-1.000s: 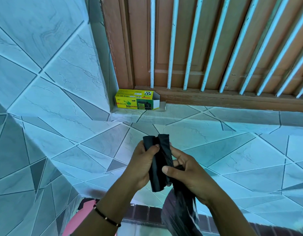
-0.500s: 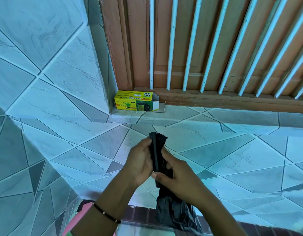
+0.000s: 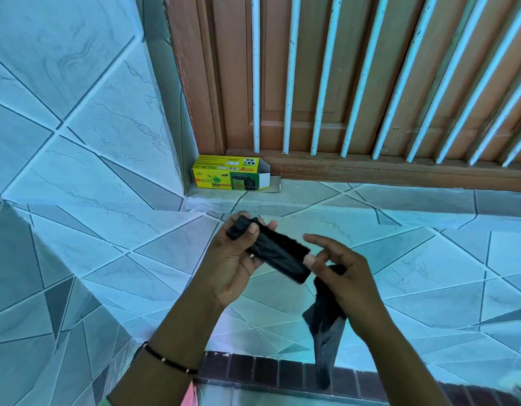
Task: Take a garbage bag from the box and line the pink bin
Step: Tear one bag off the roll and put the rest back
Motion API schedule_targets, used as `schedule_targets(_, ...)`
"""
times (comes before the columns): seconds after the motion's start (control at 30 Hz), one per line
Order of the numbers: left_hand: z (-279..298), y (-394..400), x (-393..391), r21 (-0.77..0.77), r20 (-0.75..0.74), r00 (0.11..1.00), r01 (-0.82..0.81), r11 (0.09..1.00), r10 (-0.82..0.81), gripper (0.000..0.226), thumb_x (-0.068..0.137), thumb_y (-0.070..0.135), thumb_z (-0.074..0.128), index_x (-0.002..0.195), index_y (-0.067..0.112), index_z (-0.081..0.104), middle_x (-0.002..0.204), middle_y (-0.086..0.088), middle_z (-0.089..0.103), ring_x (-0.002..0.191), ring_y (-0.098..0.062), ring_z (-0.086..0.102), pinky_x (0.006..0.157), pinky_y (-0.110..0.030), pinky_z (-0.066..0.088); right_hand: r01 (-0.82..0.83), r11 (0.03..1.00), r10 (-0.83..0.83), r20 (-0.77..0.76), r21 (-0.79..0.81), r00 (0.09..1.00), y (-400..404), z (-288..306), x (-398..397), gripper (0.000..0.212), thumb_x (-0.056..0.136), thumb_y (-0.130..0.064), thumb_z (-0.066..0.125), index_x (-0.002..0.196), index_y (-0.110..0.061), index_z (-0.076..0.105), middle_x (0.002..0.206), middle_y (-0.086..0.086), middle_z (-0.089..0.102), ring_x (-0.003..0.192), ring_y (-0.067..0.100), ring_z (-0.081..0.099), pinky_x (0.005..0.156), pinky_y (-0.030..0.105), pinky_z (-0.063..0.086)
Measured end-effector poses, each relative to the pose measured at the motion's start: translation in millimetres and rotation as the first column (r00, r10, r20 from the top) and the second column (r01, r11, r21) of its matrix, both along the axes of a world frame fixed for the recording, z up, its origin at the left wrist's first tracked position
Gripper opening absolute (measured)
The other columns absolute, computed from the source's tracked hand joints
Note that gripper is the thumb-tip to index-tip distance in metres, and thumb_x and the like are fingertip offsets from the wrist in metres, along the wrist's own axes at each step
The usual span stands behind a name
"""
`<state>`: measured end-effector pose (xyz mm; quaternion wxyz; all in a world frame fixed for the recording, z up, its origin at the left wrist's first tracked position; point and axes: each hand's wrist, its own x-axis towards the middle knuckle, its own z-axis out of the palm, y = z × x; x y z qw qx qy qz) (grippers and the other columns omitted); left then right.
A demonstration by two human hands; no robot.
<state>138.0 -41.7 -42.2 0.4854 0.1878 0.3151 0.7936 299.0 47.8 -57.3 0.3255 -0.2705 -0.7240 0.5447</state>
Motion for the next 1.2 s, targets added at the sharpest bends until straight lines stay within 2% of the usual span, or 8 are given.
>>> schedule_targets(0.13,1,2,5,0.103,0.110,0.993,-0.043,0.994,0.031,0.027,0.062,0.006,0.070,0.080,0.016,0.052,0.074,0.000,0.068,0.094,-0.026,0.070,0.072,-0.045,0.058,-0.092,0.964,0.083,-0.048,-0.248,0.995,-5,-9,0,0.063,0.056,-0.056,0.077,0.111,-0.033,0.059,0.086,-0.004,0.068,0.055,-0.003,0.053,0.058,0.016,0.041)
schedule_targets(0.3,4,1,13,0.049,0.088,0.994,-0.064,0.997,0.060,0.022,0.076,0.001,0.052,0.087,0.019,0.055,0.074,0.004,0.066,0.092,-0.023,0.071,0.065,-0.046,0.058,-0.160,0.935,0.095,-0.211,-0.316,0.973,-11,-2,-15,0.048,0.073,-0.022,0.075,0.117,-0.021,0.058,0.098,0.002,0.069,0.066,0.004,0.060,0.063,0.017,0.047)
schedule_targets(0.47,5,-10,-4,-0.161,-0.162,0.986,-0.057,0.985,0.030,0.028,0.080,-0.006,0.054,0.096,0.017,0.060,0.075,0.003,0.070,0.080,-0.019,0.071,0.068,-0.044,0.060,-0.164,0.921,0.080,-0.242,-0.354,0.967,-8,8,-15,0.022,0.079,-0.009,0.065,0.101,-0.008,0.061,0.070,0.007,0.063,0.051,0.010,0.055,0.051,0.018,0.044)
schedule_targets(0.7,15,-14,-24,-0.290,-0.533,0.846,-0.189,0.938,0.006,0.022,0.083,-0.006,0.059,0.093,0.013,0.064,0.078,0.003,0.073,0.074,-0.012,0.068,0.071,-0.037,0.060,-0.151,0.930,0.064,-0.256,-0.336,0.964,7,15,-16,0.013,0.080,-0.008,0.063,0.092,-0.013,0.065,0.082,0.007,0.063,0.061,0.015,0.058,0.055,0.020,0.048)
schedule_targets(0.77,23,-6,-34,-0.246,-0.724,0.688,-0.322,0.914,0.048,0.018,0.084,-0.001,0.062,0.094,0.015,0.065,0.087,0.003,0.073,0.081,-0.010,0.067,0.077,-0.028,0.057,-0.105,0.935,0.011,-0.269,-0.339,0.963,15,19,-14,0.012,0.082,-0.005,0.061,0.090,-0.014,0.065,0.077,0.004,0.062,0.060,0.013,0.060,0.053,0.020,0.048)
schedule_targets(0.9,30,28,-81,0.066,-0.996,-0.084,-0.564,0.823,0.023,0.038,0.081,0.010,0.068,0.118,0.011,0.058,0.120,-0.006,0.061,0.112,-0.018,0.055,0.093,-0.022,0.041,-0.040,0.932,-0.073,-0.294,-0.361,0.953,25,25,-7,0.016,0.083,-0.005,0.060,0.083,-0.020,0.067,0.077,0.005,0.062,0.059,0.012,0.060,0.052,0.019,0.049)
schedule_targets(0.97,33,52,-104,0.100,-0.938,-0.325,-0.581,0.807,-0.118,0.056,0.079,0.013,0.067,0.131,0.010,0.048,0.135,-0.011,0.051,0.127,-0.028,0.043,0.105,-0.032,0.035,-0.042,0.923,-0.088,-0.316,-0.383,0.945,26,27,-6,0.011,0.077,-0.010,0.063,0.082,-0.019,0.067,0.073,0.007,0.062,0.056,0.014,0.058,0.051,0.019,0.049)
schedule_targets(1.2,23,89,-128,-0.127,-0.653,-0.448,-0.731,0.671,-0.611,0.074,0.091,0.031,0.050,0.149,0.018,0.007,0.159,-0.005,0.008,0.146,-0.027,0.005,0.113,-0.057,0.008,-0.026,0.913,-0.106,-0.299,-0.406,0.948,23,25,-4,0.016,0.085,-0.002,0.057,0.085,-0.015,0.065,0.071,0.008,0.060,0.055,0.013,0.057,0.049,0.018,0.048)
